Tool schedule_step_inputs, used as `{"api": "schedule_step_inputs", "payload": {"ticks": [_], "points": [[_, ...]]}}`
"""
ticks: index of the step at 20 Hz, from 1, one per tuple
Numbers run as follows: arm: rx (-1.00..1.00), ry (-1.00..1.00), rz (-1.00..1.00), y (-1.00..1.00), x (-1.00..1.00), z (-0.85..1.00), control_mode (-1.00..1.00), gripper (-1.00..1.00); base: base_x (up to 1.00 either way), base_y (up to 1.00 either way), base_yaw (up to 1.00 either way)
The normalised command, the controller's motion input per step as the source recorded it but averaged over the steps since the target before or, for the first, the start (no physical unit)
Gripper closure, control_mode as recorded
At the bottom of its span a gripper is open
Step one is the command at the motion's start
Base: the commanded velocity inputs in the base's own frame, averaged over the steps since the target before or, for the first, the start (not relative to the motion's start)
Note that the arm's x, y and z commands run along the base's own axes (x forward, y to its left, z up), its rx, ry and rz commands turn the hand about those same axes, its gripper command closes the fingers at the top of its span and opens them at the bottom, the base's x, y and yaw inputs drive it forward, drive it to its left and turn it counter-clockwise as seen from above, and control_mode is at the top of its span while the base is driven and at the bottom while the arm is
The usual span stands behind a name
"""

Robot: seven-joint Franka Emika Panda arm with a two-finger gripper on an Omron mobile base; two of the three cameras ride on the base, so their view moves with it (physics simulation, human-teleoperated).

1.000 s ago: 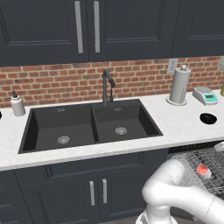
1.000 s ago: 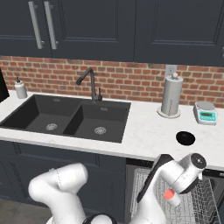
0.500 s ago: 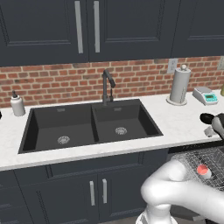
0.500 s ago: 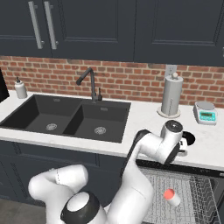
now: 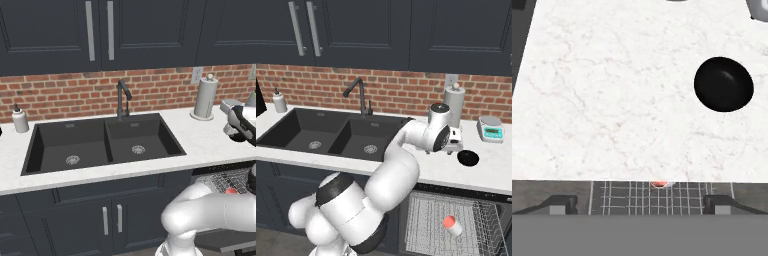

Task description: Pick up the cup and bowl from the counter, place them in the dishwasher, and close the dishwasher door.

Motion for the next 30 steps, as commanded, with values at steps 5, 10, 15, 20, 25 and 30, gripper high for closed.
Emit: {"api": "schedule_step_inputs", "payload": {"ticks": [5,10,15,20,25,30], "points": [[0.10,0.05,-0.12,-0.32,0.50,-0.01,-1.00,-1.00,0.00,0.00,0.00],[0.08,0.08,-0.10,-0.36,0.38,-0.34,-1.00,-1.00,0.00,0.00,0.00],[0.06,0.03,-0.08,-0.22,0.31,-0.36,-1.00,-1.00,0.00,0.00,0.00],[0.00,0.00,-0.04,-0.06,0.29,-0.04,-1.00,-1.00,0.00,0.00,0.00],[0.00,0.00,0.00,-0.01,0.34,-0.08,-1.00,-1.00,0.00,0.00,0.00],[0.00,0.00,0.00,-0.08,0.12,-0.26,-1.00,-1.00,0.00,0.00,0.00]]}}
